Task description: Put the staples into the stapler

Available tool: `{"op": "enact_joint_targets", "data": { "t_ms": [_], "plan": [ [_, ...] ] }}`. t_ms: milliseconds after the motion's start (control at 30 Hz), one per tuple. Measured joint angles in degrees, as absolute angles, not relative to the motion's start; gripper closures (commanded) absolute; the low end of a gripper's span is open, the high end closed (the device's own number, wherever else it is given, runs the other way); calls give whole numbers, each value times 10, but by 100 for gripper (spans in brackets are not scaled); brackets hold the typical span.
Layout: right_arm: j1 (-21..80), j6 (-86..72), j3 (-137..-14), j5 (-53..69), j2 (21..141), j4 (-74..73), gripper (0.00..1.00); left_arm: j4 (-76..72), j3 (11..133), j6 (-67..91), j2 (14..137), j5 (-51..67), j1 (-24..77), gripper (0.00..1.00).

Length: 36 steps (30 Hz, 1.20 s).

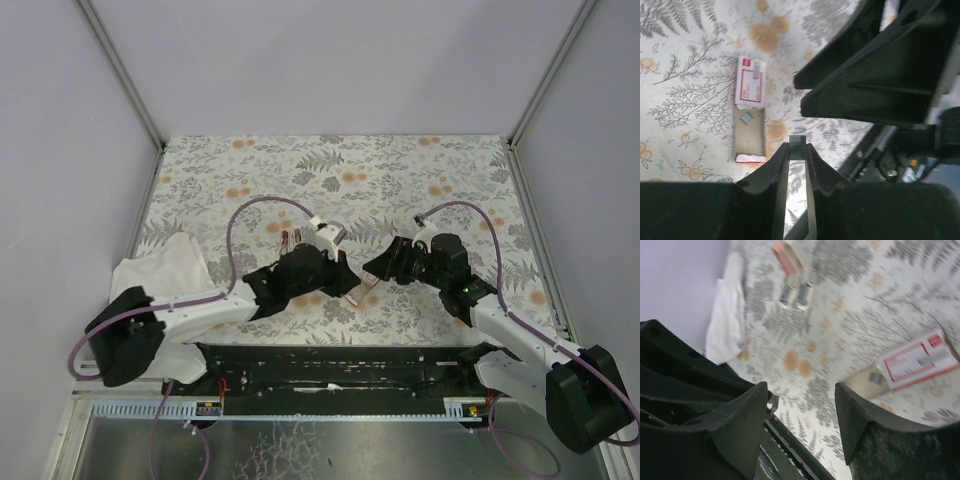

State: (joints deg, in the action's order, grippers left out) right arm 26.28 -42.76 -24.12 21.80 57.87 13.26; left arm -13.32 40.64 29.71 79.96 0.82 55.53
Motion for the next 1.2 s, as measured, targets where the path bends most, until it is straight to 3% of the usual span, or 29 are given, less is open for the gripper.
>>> {"op": "enact_joint_targets", "data": {
  "t_ms": [400,833,1200],
  "plan": [
    [253,-558,-232,349,548,392,30,-159,353,411,629,146,463,84],
    [254,-689,-218,393,588,585,39,-313,340,544,611,236,456,84],
    [265,-738,-212,401,597,659,51,-338,340,570,611,239,455,84]
  ]
}}
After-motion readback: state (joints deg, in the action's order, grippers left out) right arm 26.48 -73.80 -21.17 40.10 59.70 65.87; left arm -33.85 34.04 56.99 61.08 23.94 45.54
